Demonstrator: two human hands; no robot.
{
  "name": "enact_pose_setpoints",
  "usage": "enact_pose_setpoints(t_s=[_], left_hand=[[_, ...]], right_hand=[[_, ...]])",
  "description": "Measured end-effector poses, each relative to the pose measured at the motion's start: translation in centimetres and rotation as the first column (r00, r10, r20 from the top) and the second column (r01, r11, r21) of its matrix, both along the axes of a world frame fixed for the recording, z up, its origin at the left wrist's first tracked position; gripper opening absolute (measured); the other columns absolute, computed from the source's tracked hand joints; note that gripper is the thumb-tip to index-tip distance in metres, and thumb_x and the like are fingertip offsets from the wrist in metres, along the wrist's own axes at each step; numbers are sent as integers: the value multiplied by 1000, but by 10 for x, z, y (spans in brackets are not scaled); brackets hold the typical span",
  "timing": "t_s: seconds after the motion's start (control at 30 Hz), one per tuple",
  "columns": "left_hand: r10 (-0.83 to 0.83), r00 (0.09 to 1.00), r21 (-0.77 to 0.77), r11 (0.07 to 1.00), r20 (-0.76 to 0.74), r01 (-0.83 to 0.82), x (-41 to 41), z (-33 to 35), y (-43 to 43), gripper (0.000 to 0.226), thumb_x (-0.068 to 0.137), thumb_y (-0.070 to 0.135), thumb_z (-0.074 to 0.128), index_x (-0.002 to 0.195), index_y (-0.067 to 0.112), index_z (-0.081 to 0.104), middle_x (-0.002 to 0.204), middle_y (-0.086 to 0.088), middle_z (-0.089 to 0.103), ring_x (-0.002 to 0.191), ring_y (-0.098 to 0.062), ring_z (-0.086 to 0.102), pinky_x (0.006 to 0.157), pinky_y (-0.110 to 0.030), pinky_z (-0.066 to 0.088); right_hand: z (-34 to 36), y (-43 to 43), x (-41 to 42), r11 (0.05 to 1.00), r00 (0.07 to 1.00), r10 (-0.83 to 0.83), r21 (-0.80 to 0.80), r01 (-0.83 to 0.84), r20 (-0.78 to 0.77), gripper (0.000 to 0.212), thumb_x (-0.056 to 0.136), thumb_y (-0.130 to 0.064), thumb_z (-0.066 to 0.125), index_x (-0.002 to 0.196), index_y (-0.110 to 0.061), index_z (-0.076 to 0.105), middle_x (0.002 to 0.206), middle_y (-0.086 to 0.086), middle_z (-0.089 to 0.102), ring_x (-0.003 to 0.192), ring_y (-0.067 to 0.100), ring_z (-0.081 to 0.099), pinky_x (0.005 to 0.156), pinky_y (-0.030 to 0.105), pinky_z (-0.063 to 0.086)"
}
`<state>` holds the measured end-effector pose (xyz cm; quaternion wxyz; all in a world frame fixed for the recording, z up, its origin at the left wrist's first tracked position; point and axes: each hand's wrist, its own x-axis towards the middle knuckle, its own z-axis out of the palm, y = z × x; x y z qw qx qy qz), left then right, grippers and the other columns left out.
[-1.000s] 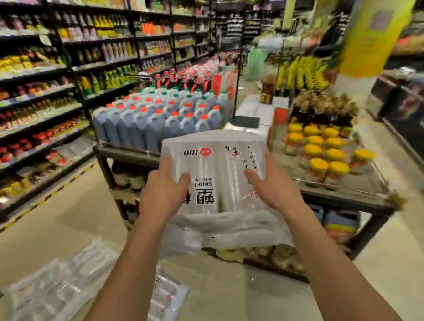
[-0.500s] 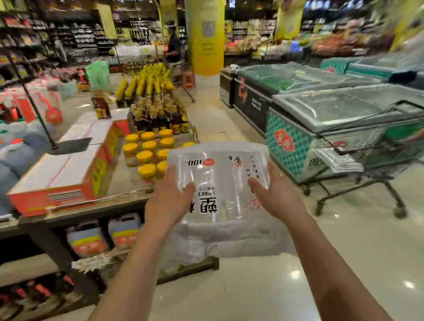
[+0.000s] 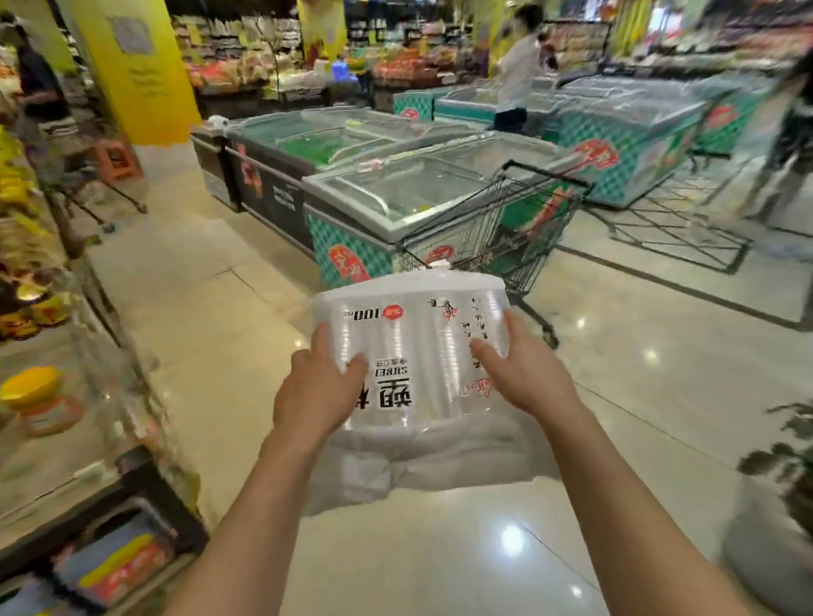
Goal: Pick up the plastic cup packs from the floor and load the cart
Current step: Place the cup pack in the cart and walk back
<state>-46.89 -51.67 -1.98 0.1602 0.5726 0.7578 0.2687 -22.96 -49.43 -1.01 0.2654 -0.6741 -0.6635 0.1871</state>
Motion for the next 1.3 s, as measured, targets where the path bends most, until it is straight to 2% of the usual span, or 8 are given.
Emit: enact_pose_setpoints(t_s=[0.1,0.33,0.53,0.6,0.8,0.97,1.13,1.3], left_hand=[[-83,996,7,997,38,82,27,-4,77,67,91,51,44,149,35,13,133,-17,47,117,-36,51,92,-42,42],[-255,965,15,967,63,255,67,-10,262,67,88,53,49,146,34,21,135,-18,50,119,-37,51,93,-43,44],[-364,930,-10,931,54,365,92,-16,386,64,89,51,48,145,33,22,132,-18,50,115,-36,52,90,-43,44],[-385,921,4,923,51,385,99,-20,422,64,89,51,48,145,31,23,131,-17,51,113,-36,53,89,-42,45],[-372,928,-24,928,1,372,124,-33,527,64,91,48,47,147,30,21,133,-18,49,115,-36,52,87,-41,42],[-311,950,-27,950,14,311,160,-44,624,62,93,45,49,147,28,24,133,-19,49,117,-35,51,87,-37,41],[-221,974,-50,974,41,223,200,-52,730,69,91,51,49,150,32,17,140,-18,46,124,-34,48,96,-42,42],[-124,990,-63,990,61,128,229,-53,808,70,92,51,48,151,30,16,144,-19,41,129,-34,43,101,-44,39]], right_hand=[[-5,55,30,997,997,-82,2,82,-16,65,91,-56,47,144,-26,26,129,10,58,116,32,55,91,45,48],[-10,199,70,970,970,-243,-30,242,-29,78,81,-66,43,147,-28,24,123,8,62,111,32,59,89,45,49],[-17,299,92,951,950,-307,-42,305,-61,79,82,-64,47,149,-28,25,132,3,60,114,28,60,92,41,48],[-24,333,99,951,949,-309,-34,308,-67,73,88,-54,53,149,-25,27,135,4,58,118,28,57,94,39,46],[-46,444,124,962,957,-274,-44,271,-93,72,95,-41,55,152,-13,23,151,8,41,136,27,40,102,33,34],[-60,559,162,974,968,-226,-51,221,-112,72,94,-44,55,152,-13,23,151,9,40,136,29,41,102,36,36],[-57,683,206,985,979,-157,-89,146,-134,70,93,-45,54,150,-17,25,148,10,44,133,30,44,102,41,38],[-46,782,238,995,987,-47,-92,33,-156,67,93,-40,55,149,-18,27,147,3,45,133,26,44,101,36,37]])
